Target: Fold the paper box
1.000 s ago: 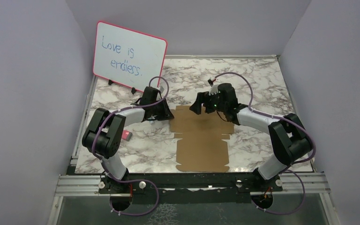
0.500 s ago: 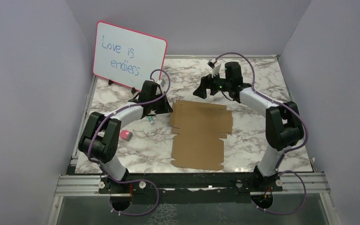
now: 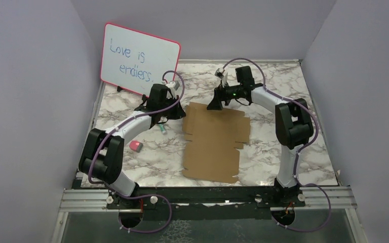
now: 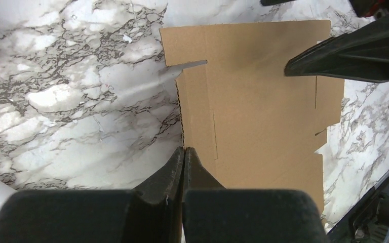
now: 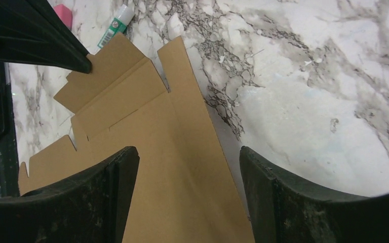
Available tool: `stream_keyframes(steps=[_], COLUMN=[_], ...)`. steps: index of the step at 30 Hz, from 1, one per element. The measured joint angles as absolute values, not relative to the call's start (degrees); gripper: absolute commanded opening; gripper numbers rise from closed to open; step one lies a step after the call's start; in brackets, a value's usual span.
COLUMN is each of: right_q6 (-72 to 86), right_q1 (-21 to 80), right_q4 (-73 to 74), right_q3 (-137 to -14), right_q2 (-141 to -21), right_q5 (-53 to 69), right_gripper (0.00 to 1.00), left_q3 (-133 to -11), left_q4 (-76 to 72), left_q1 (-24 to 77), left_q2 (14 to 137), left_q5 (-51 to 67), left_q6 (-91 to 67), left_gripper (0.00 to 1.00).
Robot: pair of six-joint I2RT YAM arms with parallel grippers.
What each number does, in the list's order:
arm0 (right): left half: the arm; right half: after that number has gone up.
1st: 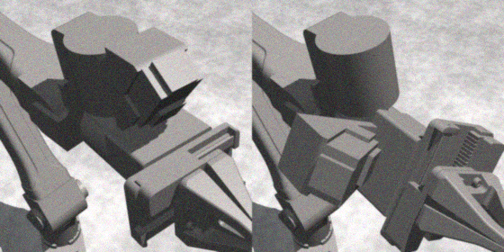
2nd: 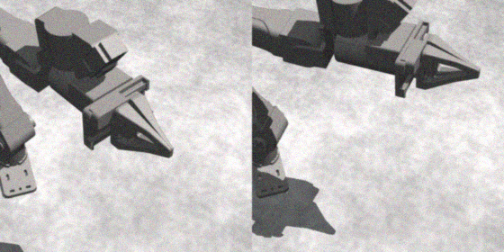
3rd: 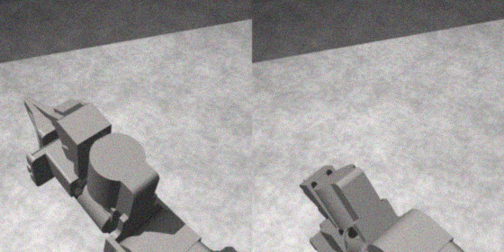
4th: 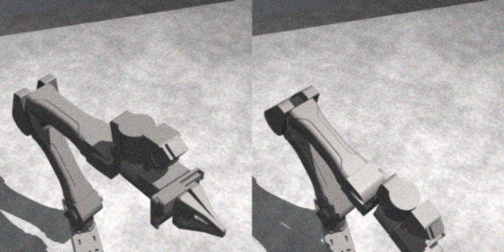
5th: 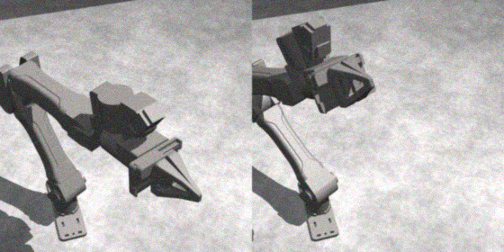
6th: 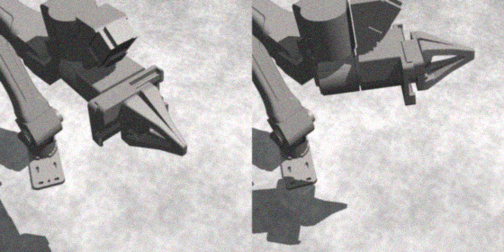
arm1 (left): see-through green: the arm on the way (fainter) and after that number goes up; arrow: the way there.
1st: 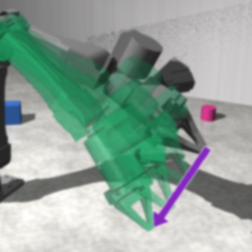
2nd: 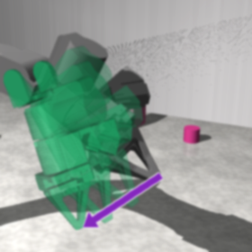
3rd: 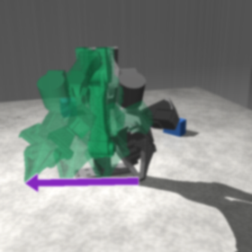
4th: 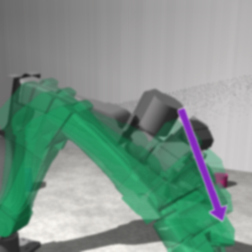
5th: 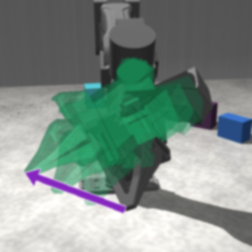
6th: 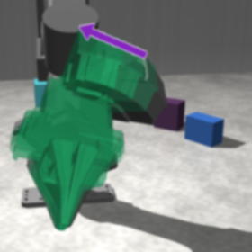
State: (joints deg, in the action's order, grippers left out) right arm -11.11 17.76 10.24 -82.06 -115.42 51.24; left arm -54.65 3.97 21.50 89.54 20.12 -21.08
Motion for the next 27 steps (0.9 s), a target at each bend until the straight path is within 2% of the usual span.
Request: stream_keyframes(steps=[6, 12, 14, 17, 19, 20, 23, 24, 27], right_q6=[-14.94, -19.44, -20.71, -22.37, -23.09, -23.29, -23.99, -24.12, -24.58], right_q1=[17.76, 17.76, 17.76, 17.65, 17.47, 17.43, 17.45, 17.45, 17.45], right_q4=[14.52, 19.84, 21.26, 23.14, 23.97, 24.4, 25.96, 26.33, 26.87], right_q3=[-85.47, -89.62, -90.52, -90.8, -90.83, -90.89, -91.37, -91.57, -91.77], right_q2=[-118.87, -121.78, -122.5, -122.83, -122.83, -122.83, -122.83, -122.83, -122.83], right_q5=[55.22, 58.11, 58.7, 59.48, 59.92, 60.45, 61.41, 61.49, 61.93], right_gripper=[0.66, 0.48, 0.39, 0.16, 0.05, 0.02, 0.01, 0.01, 0.01], left_q3=[-54.65, -54.63, -54.59, -54.54, -54.5, -54.5, -54.5, -54.5, -54.5], left_q4=[3.81, 2.85, 2.74, 2.68, 2.74, 2.81, 2.87, 2.96, 3.25], left_q1=[21.5, 21.5, 21.5, 21.5, 21.5, 21.5, 21.5, 21.5, 21.5], left_q2=[88.09, 87.48, 87.44, 87.42, 87.42, 87.44, 87.42, 87.42, 87.42], left_q5=[20.21, 20.27, 20.27, 20.23, 20.12, 20.1, 19.86, 19.68, 18.57], left_q6=[-19.38, -18.76, -18.74, -18.72, -18.68, -18.61, -18.57, -18.57, -18.5], left_gripper=[0.0, 0.0, 0.0, 0.0, 0.0, 0.0, 0.0, 0.03, 0.24])
